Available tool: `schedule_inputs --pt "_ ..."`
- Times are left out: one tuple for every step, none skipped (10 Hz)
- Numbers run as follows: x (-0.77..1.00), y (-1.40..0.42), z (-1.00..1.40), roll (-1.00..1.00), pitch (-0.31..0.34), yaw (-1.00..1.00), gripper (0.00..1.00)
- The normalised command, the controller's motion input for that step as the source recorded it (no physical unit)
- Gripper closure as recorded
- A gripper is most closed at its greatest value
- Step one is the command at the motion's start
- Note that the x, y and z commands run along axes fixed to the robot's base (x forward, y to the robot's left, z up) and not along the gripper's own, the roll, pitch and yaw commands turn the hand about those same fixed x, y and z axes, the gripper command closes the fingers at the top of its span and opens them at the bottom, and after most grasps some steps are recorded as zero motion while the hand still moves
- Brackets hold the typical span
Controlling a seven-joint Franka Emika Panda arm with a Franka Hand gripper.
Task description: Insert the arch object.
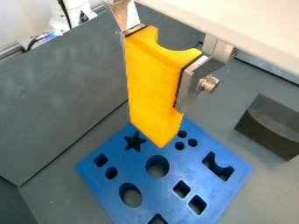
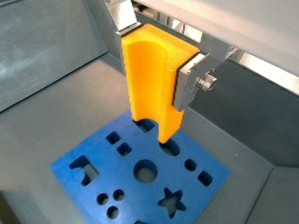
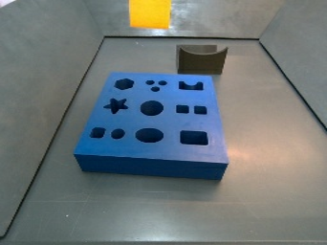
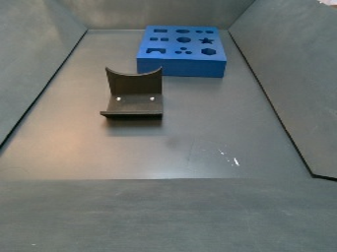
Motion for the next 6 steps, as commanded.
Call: schedule_inputs --pt "0.58 0.62 -1.00 0.10 0.086 -0.15 1.00" --pt "0.55 0.63 -1.00 0.10 0.067 -0.14 1.00" --pt "0.51 0.64 -1.00 0.09 0.039 -0.12 1.00" --pt "0.43 0.65 -1.00 0.05 0.000 -0.10 1.00" --pt "0.16 0.49 -1.00 0.11 0.000 -0.11 1.00" --pt "0.07 0.26 -0.99 0.19 0.000 -0.16 1.00"
